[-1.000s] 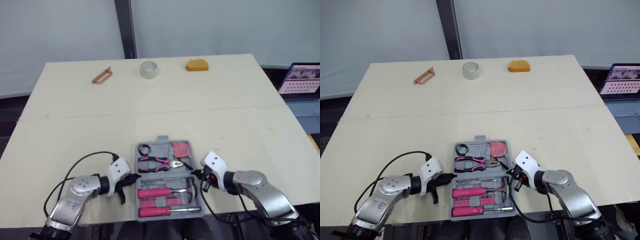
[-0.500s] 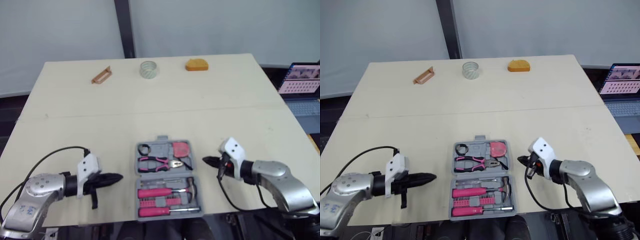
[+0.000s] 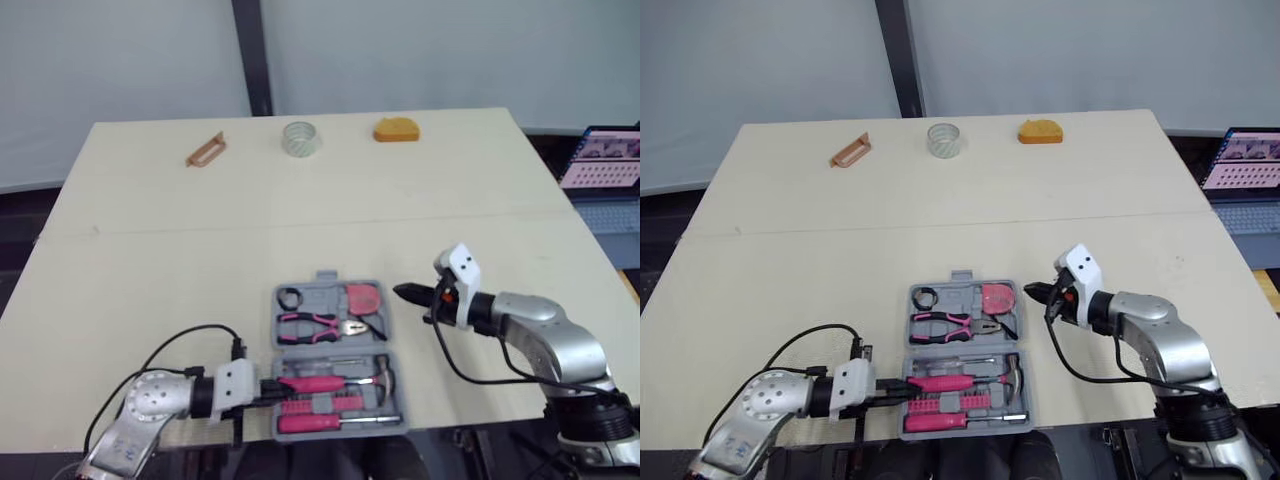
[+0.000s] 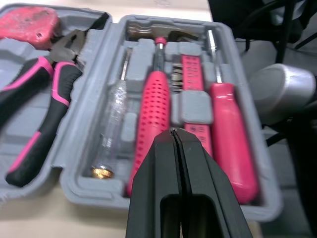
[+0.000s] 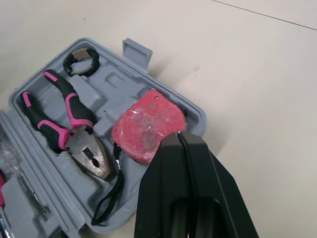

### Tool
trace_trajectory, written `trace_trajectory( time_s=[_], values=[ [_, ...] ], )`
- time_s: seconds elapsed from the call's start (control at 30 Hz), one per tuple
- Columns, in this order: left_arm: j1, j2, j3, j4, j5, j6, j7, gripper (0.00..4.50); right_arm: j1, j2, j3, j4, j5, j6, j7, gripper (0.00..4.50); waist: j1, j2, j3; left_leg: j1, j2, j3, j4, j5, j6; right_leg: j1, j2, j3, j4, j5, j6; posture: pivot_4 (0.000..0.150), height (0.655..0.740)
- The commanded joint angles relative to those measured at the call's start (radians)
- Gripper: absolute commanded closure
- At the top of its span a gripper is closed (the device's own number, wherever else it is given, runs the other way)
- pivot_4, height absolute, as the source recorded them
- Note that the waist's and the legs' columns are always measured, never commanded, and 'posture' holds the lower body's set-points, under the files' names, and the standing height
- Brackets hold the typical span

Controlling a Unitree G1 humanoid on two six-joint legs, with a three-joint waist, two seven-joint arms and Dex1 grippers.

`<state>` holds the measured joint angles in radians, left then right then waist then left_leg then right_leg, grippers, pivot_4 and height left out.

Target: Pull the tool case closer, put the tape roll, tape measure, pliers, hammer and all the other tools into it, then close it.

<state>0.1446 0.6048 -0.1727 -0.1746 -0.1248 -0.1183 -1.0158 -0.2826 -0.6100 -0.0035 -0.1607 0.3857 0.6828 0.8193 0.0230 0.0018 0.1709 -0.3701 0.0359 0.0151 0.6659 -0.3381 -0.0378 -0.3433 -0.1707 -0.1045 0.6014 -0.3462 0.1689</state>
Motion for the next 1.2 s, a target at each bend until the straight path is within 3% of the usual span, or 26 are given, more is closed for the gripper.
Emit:
trace_trajectory(
  time_s=[0.03, 0.13, 0.2, 0.3, 0.47, 0.83, 1.2],
  values=[
    [-0.014, -0.019, -0.036, 0.013, 0.014, -0.034, 0.012, 4.44, -0.012, -0.003, -0.014, 0.000, 0.021, 0.015, 0.002, 4.50, 0.000, 0.000, 0.000, 0.000, 0.000, 0.000, 0.000, 0.000, 0.000, 0.000, 0.000, 0.000, 0.000, 0.000, 0.000, 0.150, 0.7400],
    [-0.024, -0.029, -0.060, 0.014, 0.013, -0.026, 0.012, 4.44, -0.011, -0.004, -0.023, 0.005, 0.042, 0.051, 0.007, 4.50, -0.001, 0.000, 0.000, 0.000, 0.000, 0.000, 0.000, 0.000, 0.000, 0.000, 0.000, 0.000, 0.000, 0.000, 0.000, 0.150, 0.7400],
    [-0.025, -0.030, -0.072, 0.009, 0.009, -0.016, 0.010, 4.50, -0.014, -0.006, -0.026, 0.009, 0.052, 0.074, 0.005, 3.95, 0.000, 0.000, 0.000, 0.000, 0.000, 0.000, 0.000, 0.000, 0.000, 0.000, 0.000, 0.000, 0.000, 0.000, 0.000, 0.150, 0.7400],
    [-0.023, -0.023, -0.090, -0.001, 0.014, 0.001, 0.005, 4.50, -0.042, -0.006, -0.037, 0.034, 0.093, 0.152, 0.012, 2.67, 0.000, 0.000, 0.000, 0.000, 0.000, 0.000, 0.000, 0.000, 0.000, 0.000, 0.000, 0.000, 0.000, 0.000, 0.000, 0.150, 0.7400],
    [-0.009, -0.004, -0.100, -0.013, 0.015, 0.018, 0.004, 4.50, -0.093, -0.002, -0.061, 0.091, 0.166, 0.277, 0.013, 0.06, -0.001, 0.000, 0.000, 0.000, 0.000, 0.000, 0.000, 0.000, 0.000, 0.000, 0.000, 0.000, 0.000, 0.000, 0.000, 0.150, 0.7400],
    [0.009, 0.007, -0.122, 0.005, 0.040, 0.026, 0.029, 4.50, -0.209, 0.052, -0.067, 0.286, 0.239, 0.455, 0.006, 0.06, -0.002, 0.000, 0.000, 0.000, 0.000, 0.000, 0.000, 0.000, 0.000, 0.000, 0.000, 0.000, 0.000, 0.000, 0.000, 0.150, 0.7400],
    [-0.016, 0.006, -0.140, 0.077, 0.065, 0.019, 0.048, 4.50, -0.305, 0.159, -0.069, 0.493, 0.220, 0.448, -0.006, 0.06, -0.002, 0.001, 0.000, 0.000, 0.000, 0.000, 0.000, 0.000, 0.000, 0.000, 0.000, 0.000, 0.001, 0.000, 0.000, 0.150, 0.7400]
  ],
)
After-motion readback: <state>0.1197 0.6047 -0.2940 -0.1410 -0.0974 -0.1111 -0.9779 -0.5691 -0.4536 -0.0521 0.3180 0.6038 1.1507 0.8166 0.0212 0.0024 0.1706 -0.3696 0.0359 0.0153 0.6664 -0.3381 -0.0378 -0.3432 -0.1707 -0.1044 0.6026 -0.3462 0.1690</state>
